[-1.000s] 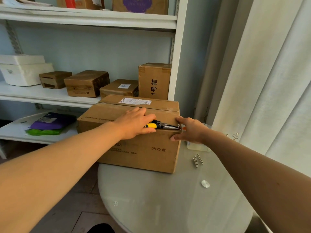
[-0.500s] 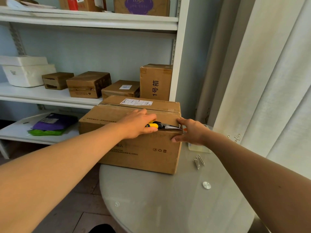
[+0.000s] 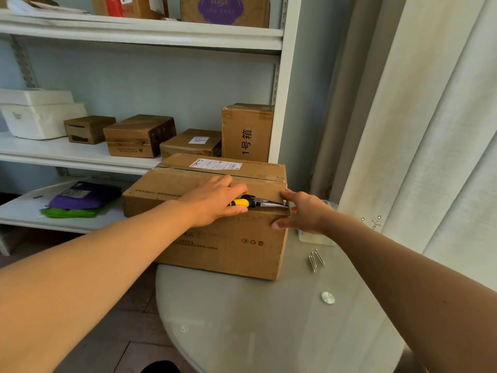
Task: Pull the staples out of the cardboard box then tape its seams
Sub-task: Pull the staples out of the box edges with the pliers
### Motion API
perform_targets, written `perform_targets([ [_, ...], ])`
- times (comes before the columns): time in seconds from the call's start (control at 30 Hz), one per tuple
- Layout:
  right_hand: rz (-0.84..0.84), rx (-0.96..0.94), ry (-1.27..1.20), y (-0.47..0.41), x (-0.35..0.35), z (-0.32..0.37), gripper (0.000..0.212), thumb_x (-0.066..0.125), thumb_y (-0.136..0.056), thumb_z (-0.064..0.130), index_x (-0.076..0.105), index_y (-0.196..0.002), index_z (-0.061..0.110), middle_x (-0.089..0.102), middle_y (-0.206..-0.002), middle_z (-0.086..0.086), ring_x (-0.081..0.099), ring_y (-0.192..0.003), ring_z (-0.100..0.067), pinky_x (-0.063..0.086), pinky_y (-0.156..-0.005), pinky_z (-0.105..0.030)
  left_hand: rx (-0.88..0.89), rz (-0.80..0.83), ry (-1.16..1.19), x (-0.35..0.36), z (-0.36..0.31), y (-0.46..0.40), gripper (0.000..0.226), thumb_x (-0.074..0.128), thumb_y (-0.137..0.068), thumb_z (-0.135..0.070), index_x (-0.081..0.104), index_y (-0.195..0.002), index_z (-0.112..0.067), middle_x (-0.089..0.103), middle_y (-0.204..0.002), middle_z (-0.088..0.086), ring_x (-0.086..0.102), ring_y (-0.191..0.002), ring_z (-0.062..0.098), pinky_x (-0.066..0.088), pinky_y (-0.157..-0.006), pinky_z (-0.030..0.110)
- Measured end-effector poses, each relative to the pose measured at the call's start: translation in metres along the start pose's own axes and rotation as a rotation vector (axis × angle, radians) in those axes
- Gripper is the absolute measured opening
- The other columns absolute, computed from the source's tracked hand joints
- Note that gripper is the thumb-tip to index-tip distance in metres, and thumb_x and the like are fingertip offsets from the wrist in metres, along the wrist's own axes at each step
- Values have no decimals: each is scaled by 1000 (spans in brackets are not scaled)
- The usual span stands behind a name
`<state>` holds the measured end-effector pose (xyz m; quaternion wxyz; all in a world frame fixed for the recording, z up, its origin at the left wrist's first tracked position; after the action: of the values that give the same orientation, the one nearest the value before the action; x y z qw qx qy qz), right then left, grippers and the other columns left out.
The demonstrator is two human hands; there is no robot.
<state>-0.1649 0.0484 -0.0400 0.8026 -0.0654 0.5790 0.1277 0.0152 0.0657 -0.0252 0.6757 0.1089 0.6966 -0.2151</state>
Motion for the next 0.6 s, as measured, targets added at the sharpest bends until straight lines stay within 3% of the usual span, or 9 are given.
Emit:
perform_targets([
  [0.23, 7, 10, -31, -1, -1, 1, 83, 69, -83, 40, 24, -150, 22, 43, -143, -5, 44, -129, -26, 40, -104, -38, -22, 6, 78, -3, 2, -7, 39, 42, -94, -50, 43, -127, -29, 43, -107, -4, 44, -104, 15, 41, -82, 29],
  [0.6, 8, 8, -4, -1, 0, 1, 82, 67, -84, 41, 23, -150, 20, 41, -144, -6, 44, -130, -27, 40, -104, -38, 12, 13, -56, 1, -2, -3, 46, 40, -93, -54, 38, -132, -27, 40, -118, 1, 39, -109, 15, 38, -87, 30],
])
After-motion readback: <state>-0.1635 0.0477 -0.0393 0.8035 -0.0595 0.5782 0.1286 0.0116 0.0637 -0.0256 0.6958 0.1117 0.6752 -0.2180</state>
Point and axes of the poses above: each hand's wrist, its own y-axis away from the middle knuckle, its own x-axis out of the palm, z = x × y, the point moved 5 cm from there along -y, towards the middle knuckle
